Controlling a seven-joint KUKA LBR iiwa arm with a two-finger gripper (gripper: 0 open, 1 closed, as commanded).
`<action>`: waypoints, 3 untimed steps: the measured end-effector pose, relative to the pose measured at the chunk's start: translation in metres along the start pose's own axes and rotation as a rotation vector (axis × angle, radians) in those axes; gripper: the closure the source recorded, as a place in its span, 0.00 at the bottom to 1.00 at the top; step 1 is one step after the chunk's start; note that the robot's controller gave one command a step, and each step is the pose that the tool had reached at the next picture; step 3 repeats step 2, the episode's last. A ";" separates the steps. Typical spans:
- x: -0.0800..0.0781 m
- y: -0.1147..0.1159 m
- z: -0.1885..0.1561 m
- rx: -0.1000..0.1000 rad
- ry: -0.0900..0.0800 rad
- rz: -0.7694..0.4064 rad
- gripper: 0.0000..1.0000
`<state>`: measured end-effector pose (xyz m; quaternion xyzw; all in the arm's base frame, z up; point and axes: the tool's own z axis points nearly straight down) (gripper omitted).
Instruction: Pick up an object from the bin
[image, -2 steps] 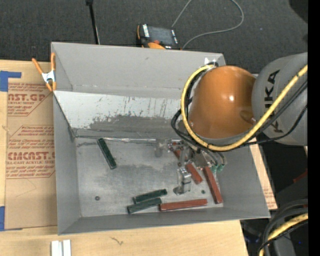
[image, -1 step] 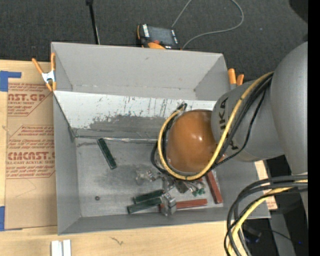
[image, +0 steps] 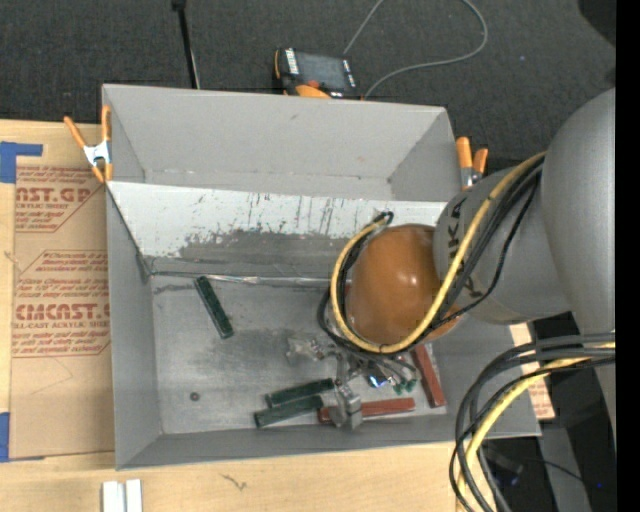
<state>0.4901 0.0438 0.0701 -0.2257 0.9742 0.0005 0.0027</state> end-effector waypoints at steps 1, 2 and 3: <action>0.001 0.000 -0.001 0.000 0.004 -0.001 1.00; 0.003 -0.026 -0.148 0.003 -0.003 0.097 1.00; 0.003 -0.026 -0.148 0.003 -0.003 0.097 1.00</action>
Offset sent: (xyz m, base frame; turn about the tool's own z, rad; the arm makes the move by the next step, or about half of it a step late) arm 0.0000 0.0000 0.0000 0.0000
